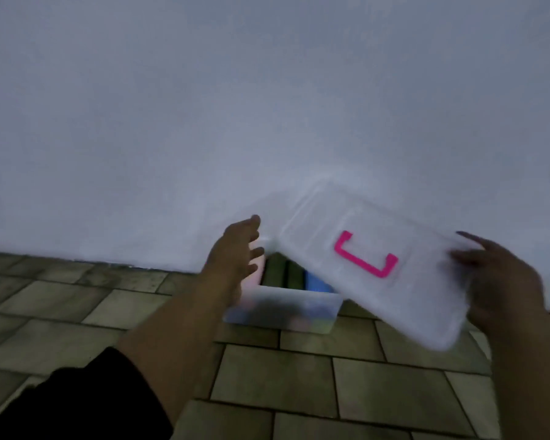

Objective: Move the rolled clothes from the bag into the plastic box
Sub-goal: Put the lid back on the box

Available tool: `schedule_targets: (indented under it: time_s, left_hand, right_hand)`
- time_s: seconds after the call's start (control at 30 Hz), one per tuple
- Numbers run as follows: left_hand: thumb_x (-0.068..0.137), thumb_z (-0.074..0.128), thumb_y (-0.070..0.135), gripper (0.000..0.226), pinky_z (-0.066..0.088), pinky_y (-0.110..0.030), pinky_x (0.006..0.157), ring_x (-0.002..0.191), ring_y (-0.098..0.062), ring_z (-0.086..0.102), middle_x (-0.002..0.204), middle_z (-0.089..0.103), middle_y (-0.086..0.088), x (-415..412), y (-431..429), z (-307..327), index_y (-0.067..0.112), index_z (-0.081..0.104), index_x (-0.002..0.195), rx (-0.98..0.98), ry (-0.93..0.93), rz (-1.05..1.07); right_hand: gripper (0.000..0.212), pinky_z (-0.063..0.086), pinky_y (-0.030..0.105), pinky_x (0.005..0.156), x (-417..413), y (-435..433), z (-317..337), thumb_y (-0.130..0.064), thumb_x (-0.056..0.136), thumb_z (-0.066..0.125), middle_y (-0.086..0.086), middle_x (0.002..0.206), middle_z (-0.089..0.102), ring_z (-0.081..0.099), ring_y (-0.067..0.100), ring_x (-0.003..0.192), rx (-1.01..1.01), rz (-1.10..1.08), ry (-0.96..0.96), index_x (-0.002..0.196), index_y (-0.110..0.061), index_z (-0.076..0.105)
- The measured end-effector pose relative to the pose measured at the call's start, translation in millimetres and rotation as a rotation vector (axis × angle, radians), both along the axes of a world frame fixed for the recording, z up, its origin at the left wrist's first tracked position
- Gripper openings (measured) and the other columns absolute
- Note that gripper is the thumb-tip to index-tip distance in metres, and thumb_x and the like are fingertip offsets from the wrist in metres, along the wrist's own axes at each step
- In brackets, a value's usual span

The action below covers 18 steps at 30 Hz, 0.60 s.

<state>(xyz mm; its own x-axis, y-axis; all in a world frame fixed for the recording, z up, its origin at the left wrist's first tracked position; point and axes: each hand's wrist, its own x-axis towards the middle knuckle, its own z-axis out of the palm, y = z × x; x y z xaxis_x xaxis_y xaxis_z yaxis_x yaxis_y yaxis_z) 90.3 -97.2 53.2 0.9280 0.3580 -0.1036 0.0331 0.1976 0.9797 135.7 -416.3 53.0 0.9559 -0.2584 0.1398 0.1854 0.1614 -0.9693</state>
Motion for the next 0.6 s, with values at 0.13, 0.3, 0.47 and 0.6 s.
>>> schedule_targets:
  time_s: [0.13, 0.3, 0.47, 0.6]
  left_hand:
    - [0.084, 0.065, 0.038, 0.036, 0.050, -0.049, 0.091, 0.104, -0.030, 0.058, 0.121, 0.061, -0.004, 21, 54, -9, 0.024, 0.060, 0.116, 0.191, 0.144, 0.045]
    - [0.084, 0.063, 0.023, 0.054, 0.045, -0.031, 0.091, 0.112, -0.028, 0.055, 0.132, 0.055, -0.010, 38, 86, -47, 0.017, 0.048, 0.135, 0.737, 0.288, 0.133]
    - [0.086, 0.051, 0.039, 0.055, 0.047, -0.039, 0.093, 0.113, -0.028, 0.053, 0.132, 0.051, -0.008, 54, 85, -74, 0.024, 0.042, 0.139, 0.985, 0.329, 0.172]
    - [0.084, 0.049, 0.049, 0.060, 0.042, -0.041, 0.093, 0.119, -0.027, 0.045, 0.136, 0.042, -0.005, 51, 77, -89, 0.029, 0.038, 0.140, 1.096, 0.291, 0.292]
  right_hand:
    - [0.030, 0.054, 0.037, 0.071, 45, 85, -13, 0.005, 0.077, 0.057, 0.015, 0.095, 0.067, 0.063, 0.029, 0.082, -0.065, 0.182, 0.170, 0.092, -0.018, 0.070]
    - [0.036, 0.049, 0.030, 0.066, 80, 132, -37, -0.008, 0.074, 0.071, 0.012, 0.104, 0.063, 0.059, 0.021, 0.079, -0.455, 0.089, 0.179, 0.108, -0.018, 0.060]
    - [0.041, 0.043, 0.029, 0.084, 95, 143, -49, -0.014, 0.082, 0.067, 0.012, 0.123, 0.059, 0.056, 0.026, 0.102, -0.802, 0.059, 0.067, 0.121, -0.014, 0.055]
    - [0.052, 0.040, 0.034, 0.099, 74, 135, -51, -0.033, 0.085, 0.064, 0.008, 0.134, 0.052, 0.052, 0.024, 0.117, -0.955, 0.070, -0.026, 0.132, -0.017, 0.049]
